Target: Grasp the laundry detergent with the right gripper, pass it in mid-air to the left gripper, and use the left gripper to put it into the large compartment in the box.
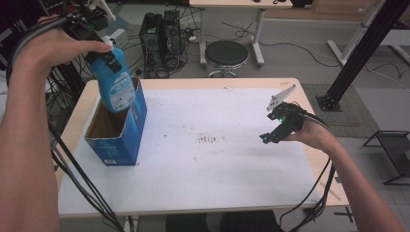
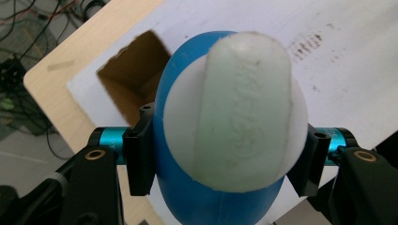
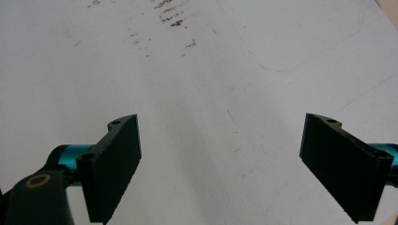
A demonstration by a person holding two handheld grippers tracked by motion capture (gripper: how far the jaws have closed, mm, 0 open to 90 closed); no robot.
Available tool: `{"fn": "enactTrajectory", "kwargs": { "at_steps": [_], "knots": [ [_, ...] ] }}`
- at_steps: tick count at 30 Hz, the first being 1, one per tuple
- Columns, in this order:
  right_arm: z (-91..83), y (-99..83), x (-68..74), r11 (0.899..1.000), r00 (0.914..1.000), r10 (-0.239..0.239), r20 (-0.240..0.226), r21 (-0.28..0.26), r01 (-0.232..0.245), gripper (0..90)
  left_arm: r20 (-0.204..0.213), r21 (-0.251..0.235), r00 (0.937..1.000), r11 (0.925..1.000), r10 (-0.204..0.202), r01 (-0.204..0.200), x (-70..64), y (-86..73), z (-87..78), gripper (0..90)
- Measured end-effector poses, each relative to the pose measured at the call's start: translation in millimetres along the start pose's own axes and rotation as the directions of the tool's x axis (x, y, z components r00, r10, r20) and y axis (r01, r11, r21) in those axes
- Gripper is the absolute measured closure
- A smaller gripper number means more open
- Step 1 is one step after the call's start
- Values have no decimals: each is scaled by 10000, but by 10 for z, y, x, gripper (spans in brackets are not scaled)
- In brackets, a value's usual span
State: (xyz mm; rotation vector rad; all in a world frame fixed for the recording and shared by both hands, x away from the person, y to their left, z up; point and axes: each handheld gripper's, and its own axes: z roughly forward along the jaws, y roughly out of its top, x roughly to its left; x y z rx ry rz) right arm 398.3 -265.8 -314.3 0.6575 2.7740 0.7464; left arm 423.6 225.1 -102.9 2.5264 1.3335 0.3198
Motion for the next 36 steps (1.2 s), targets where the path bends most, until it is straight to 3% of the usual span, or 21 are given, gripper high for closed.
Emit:
{"fn": "enactTrajectory", "kwargs": {
  "at_steps": [5,6,7,12,17,19,21,23,24,28,29,31,32,33,34,36],
  "knots": [
    [19,-5,19,9998,9999,118,-72,144,-117,121,-51,-41,9998,9998,-179,179,95,-94,8,379],
    [20,-5,18,9998,10000,50,-38,183,-50,121,-21,-249,9992,9989,-407,407,94,-113,30,379],
    [26,-8,24,9999,9999,75,-68,150,-74,122,16,-36,9999,9999,-165,165,116,-126,28,379],
    [46,-41,27,9996,10000,33,-67,271,-31,121,96,-84,9995,9995,-303,304,125,-196,129,379],
    [64,-67,30,9995,10000,57,-40,297,-56,121,128,177,9998,9998,-133,131,139,-235,245,379],
    [75,-80,32,9995,10000,67,-25,316,-66,121,193,85,9990,9992,-404,402,125,-261,324,379],
    [94,-100,43,9990,9998,160,-77,430,-156,122,232,398,9995,9990,-229,220,132,-296,416,379],
    [102,-108,44,9989,9999,136,-4,458,-136,122,234,330,9992,9990,-311,303,125,-317,459,379],
    [102,-111,41,9988,9999,149,-49,465,-147,122,252,474,9996,9988,-106,94,137,-326,476,379],
    [106,-111,36,9980,9999,99,-57,628,-96,122,357,416,9990,9988,-279,264,113,-409,626,379],
    [108,-109,33,9982,10000,20,-44,605,-18,121,377,597,9993,9982,-85,62,125,-429,660,379],
    [116,-107,46,9980,10000,50,-25,636,-49,122,452,593,9988,9981,-199,172,113,-480,759,379],
    [122,-105,53,9981,10000,59,-17,609,-58,121,496,765,9988,9971,-42,4,119,-502,799,379],
    [127,-103,52,9980,10000,-29,-28,627,30,122,522,689,9984,9975,-199,163,103,-525,849,379],
    [138,-102,60,9979,10000,-28,-31,646,30,121,551,899,9985,9959,9,-59,111,-546,886,379],
    [143,-102,62,9980,10000,-18,-73,637,22,121,626,823,9979,9965,-178,126,94,-593,980,379]
  ]
}}
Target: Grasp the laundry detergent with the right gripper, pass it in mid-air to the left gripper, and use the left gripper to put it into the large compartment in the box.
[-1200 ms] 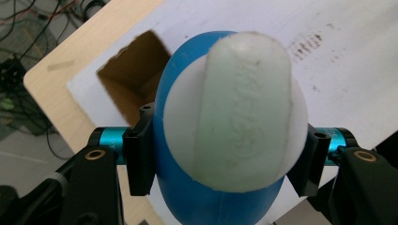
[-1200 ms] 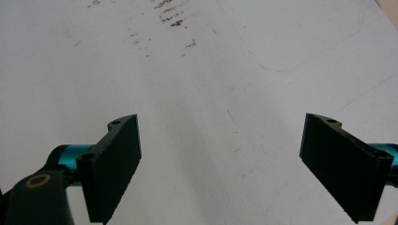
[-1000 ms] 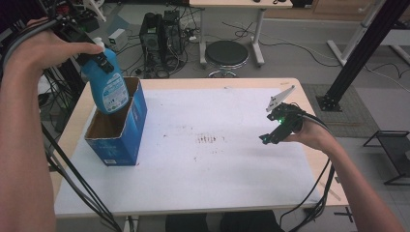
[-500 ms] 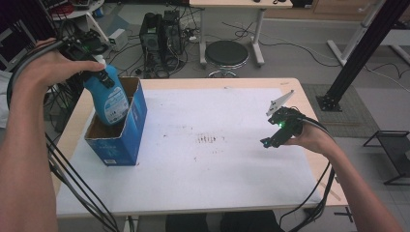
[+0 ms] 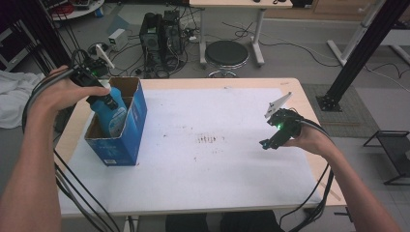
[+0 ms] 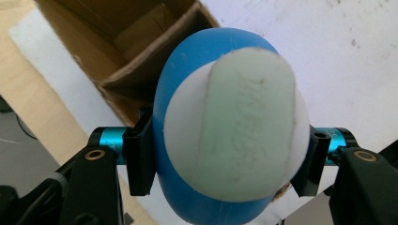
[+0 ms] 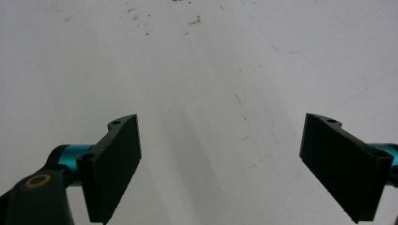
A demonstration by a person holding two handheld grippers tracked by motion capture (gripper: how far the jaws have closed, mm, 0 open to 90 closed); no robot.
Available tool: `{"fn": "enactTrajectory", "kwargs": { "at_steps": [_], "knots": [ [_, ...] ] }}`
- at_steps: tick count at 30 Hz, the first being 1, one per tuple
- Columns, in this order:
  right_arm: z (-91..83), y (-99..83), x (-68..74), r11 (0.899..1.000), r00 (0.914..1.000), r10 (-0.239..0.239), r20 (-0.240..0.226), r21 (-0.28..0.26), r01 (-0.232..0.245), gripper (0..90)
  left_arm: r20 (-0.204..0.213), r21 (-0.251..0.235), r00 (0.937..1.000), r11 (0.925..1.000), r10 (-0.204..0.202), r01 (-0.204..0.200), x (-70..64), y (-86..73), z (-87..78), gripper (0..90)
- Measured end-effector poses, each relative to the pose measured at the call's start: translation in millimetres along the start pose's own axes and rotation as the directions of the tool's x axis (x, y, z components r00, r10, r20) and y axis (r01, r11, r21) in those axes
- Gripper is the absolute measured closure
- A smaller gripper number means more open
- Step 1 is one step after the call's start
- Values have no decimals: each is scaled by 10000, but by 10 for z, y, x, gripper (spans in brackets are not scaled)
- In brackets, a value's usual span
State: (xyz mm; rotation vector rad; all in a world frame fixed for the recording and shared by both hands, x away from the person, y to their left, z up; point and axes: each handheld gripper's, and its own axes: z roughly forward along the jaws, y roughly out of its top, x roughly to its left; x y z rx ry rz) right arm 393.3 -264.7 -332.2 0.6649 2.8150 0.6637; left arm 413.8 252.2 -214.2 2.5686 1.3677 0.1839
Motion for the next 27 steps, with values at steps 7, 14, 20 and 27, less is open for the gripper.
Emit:
{"fn": "enactTrajectory", "kwargs": {
  "at_steps": [7,14,20,27],
  "knots": [
    [49,-14,10,10000,9999,-82,87,35,82,122,189,223,9996,9995,220,-224,10,-100,228,379],
    [94,-16,25,9997,9998,-190,106,145,189,122,206,445,9977,9969,646,-655,10,-154,413,379],
    [97,-36,29,9999,9999,-55,160,122,53,122,221,560,9983,9969,533,-545,-6,-193,566,379],
    [77,-51,22,9999,9996,-102,248,100,99,122,256,1300,9883,9797,1505,-1526,49,-179,580,378]
  ]
}}
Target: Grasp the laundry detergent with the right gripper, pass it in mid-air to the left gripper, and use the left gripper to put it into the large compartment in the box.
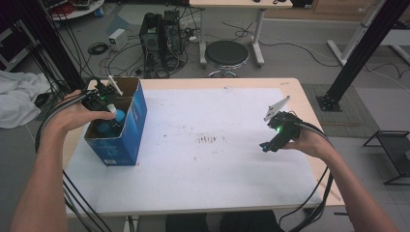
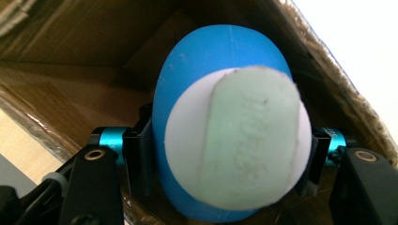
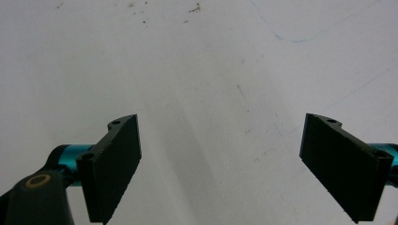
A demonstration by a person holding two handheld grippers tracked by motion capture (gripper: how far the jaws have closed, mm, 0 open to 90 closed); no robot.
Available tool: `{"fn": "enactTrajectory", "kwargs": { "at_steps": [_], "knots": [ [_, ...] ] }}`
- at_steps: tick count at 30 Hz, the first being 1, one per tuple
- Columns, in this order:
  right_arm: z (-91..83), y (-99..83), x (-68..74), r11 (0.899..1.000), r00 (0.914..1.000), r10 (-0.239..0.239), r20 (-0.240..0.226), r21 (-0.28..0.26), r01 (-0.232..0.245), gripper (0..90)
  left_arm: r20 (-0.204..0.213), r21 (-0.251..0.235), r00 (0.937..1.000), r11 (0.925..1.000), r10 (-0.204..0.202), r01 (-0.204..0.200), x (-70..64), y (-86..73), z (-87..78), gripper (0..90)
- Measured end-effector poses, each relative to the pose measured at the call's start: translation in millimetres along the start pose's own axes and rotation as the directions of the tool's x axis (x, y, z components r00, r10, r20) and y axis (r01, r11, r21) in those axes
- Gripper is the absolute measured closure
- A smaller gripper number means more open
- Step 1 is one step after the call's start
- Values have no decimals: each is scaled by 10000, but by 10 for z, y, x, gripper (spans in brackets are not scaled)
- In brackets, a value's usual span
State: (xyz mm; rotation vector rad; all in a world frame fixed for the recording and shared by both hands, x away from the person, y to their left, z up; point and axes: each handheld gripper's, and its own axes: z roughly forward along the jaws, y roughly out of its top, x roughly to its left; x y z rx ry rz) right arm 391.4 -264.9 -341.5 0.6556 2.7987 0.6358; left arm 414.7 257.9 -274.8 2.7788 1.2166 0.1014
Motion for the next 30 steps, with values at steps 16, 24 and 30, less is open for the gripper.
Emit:
{"fn": "enactTrajectory", "kwargs": {
  "at_steps": [16,24,30],
  "knots": [
    [-27,-29,15,10000,10000,65,70,-40,-65,122,88,83,9999,10000,55,-56,-6,-15,11,376],
    [-10,-40,21,9999,10000,78,43,-72,-77,122,100,278,9999,9996,66,-68,-16,11,9,374],
    [6,-60,23,9999,9999,150,34,-74,-150,122,72,247,10000,9997,-1,0,-18,13,12,372]
  ]
}}
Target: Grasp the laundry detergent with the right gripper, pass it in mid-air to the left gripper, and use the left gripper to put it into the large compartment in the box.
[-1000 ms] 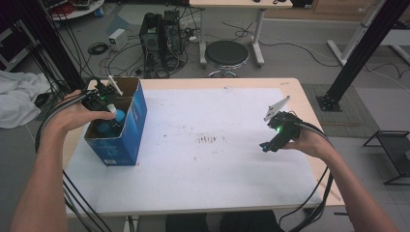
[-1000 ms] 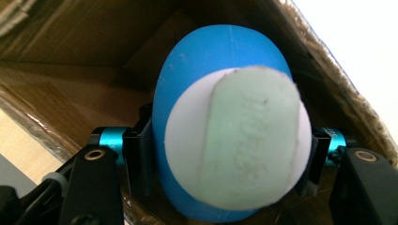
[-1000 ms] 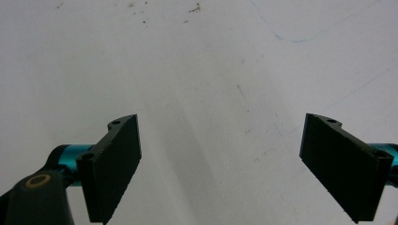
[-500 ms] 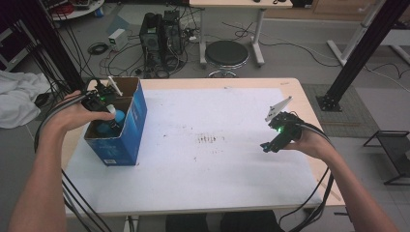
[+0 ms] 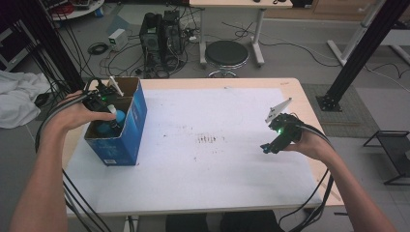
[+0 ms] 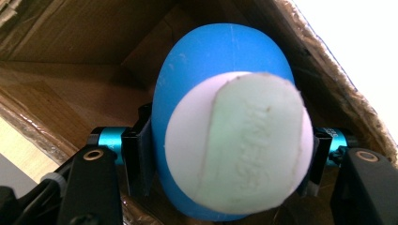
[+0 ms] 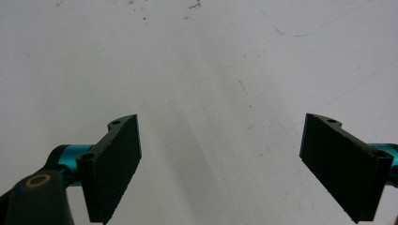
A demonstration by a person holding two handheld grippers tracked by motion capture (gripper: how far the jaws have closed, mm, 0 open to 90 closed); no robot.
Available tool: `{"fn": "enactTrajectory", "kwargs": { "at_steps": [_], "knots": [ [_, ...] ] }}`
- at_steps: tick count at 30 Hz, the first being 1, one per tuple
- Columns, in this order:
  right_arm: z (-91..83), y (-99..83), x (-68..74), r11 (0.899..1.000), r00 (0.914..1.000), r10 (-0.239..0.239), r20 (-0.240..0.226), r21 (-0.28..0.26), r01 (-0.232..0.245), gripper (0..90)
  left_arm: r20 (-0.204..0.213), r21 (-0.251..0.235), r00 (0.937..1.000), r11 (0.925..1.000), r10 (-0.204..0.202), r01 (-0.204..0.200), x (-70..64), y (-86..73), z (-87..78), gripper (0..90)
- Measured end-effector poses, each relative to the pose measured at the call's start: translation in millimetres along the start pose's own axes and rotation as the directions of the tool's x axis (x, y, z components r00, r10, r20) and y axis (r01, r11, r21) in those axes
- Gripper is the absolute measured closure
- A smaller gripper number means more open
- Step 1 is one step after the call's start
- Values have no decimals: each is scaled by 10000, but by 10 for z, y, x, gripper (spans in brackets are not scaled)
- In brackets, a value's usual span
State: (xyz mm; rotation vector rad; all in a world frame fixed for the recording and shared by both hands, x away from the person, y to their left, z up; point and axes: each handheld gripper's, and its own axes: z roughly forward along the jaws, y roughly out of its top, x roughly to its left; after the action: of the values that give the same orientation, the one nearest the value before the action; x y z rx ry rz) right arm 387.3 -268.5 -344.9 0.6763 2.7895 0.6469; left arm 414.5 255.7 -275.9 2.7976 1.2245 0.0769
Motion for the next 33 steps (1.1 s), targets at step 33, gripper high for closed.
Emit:
{"fn": "enactTrajectory", "kwargs": {
  "at_steps": [33],
  "knots": [
    [22,-23,15,9999,9999,91,-50,78,-91,122,-356,178,9993,9998,133,-126,-29,57,-174,319]
  ]
}}
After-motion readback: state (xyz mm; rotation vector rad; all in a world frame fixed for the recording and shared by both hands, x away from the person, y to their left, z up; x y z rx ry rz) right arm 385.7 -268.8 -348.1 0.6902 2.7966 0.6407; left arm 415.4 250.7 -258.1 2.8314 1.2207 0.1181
